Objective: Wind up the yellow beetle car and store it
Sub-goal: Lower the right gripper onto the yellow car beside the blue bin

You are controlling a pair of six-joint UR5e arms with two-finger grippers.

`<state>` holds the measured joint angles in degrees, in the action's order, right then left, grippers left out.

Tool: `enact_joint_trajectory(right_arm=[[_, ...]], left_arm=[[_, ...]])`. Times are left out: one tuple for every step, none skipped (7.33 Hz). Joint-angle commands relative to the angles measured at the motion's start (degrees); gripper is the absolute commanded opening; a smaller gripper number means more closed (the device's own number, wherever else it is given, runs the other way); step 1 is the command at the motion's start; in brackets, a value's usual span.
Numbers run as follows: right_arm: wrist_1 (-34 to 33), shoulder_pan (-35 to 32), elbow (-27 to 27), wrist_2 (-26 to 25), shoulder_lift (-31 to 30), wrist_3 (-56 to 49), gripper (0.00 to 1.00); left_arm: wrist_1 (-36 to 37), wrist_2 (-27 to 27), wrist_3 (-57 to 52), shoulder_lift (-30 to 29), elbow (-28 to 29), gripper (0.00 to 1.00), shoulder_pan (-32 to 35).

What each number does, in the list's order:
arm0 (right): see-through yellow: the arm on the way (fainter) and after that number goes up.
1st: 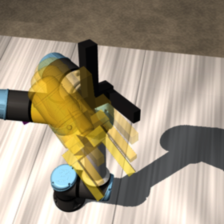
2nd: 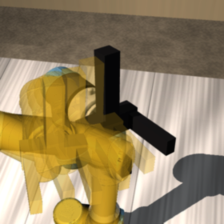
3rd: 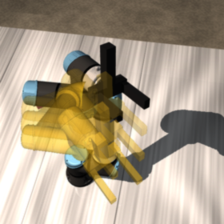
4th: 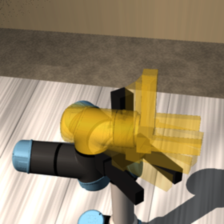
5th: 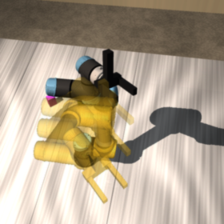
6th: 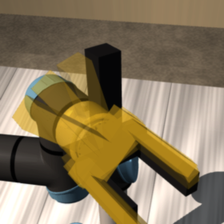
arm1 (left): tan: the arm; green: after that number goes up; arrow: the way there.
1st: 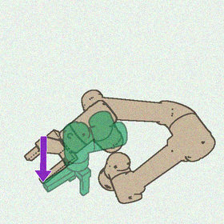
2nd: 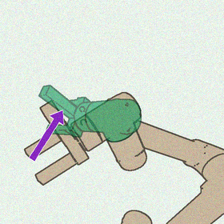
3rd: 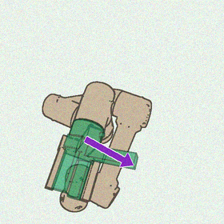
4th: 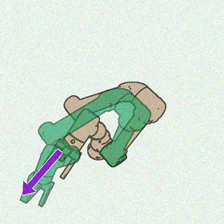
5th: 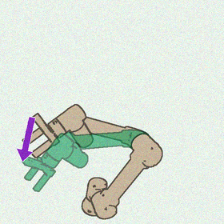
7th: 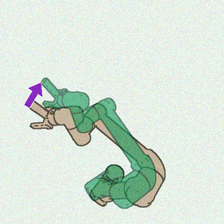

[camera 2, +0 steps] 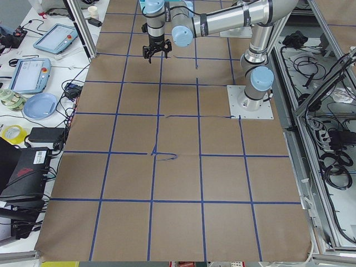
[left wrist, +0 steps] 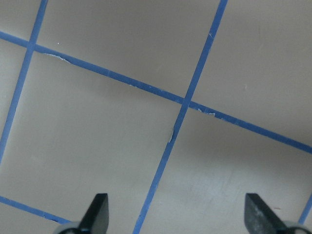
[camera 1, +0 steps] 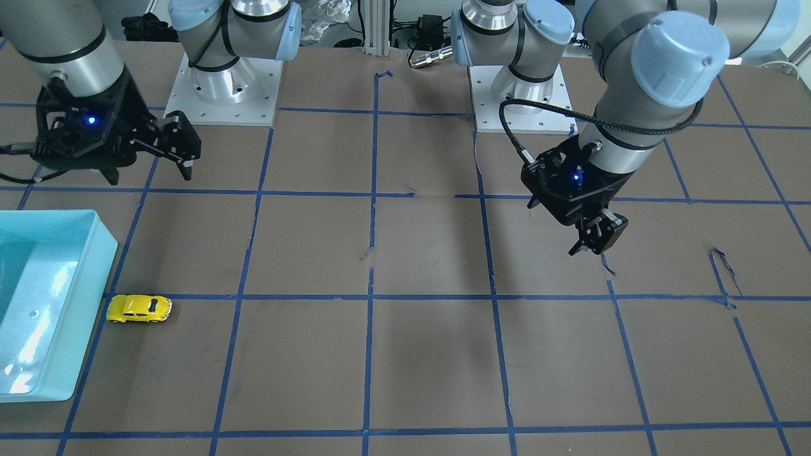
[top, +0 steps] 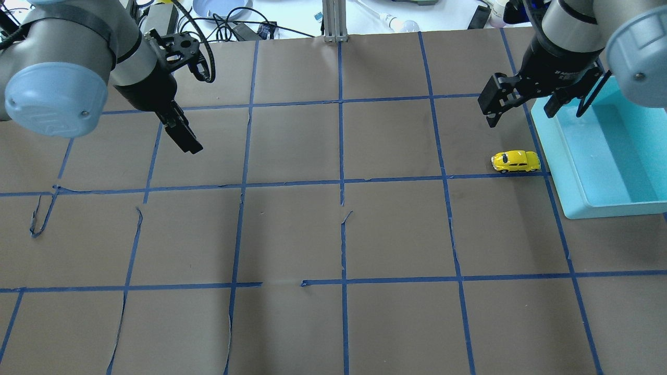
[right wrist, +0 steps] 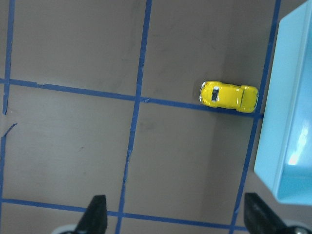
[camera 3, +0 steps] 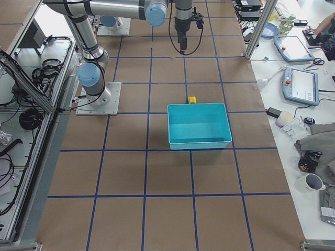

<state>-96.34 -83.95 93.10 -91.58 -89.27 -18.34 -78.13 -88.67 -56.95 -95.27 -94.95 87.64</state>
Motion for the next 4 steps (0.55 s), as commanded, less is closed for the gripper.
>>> enact_joint_trajectory(right_arm=[[-6.0,3.6,0.3,0.5,3.6,-23.9,1.00],[-8.4,3.7,0.8,0.4,5.8,-30.0,1.00],[-10.8,3.9,1.4,-0.1,8.0,-39.7,1.00],[-13.7,3.9,2.4,-0.3,10.1,-47.3,1.00]], left_arm=[[-0.7,-1.9,18.5,2.4,0.7,1.00,4.5],[-2.2,-3.3,25.9,3.9,0.7,1.00,5.0],[-4.3,-3.9,34.2,6.0,0.7,1.00,5.0],[-4.9,-4.7,35.7,8.0,0.6,1.00,5.0]])
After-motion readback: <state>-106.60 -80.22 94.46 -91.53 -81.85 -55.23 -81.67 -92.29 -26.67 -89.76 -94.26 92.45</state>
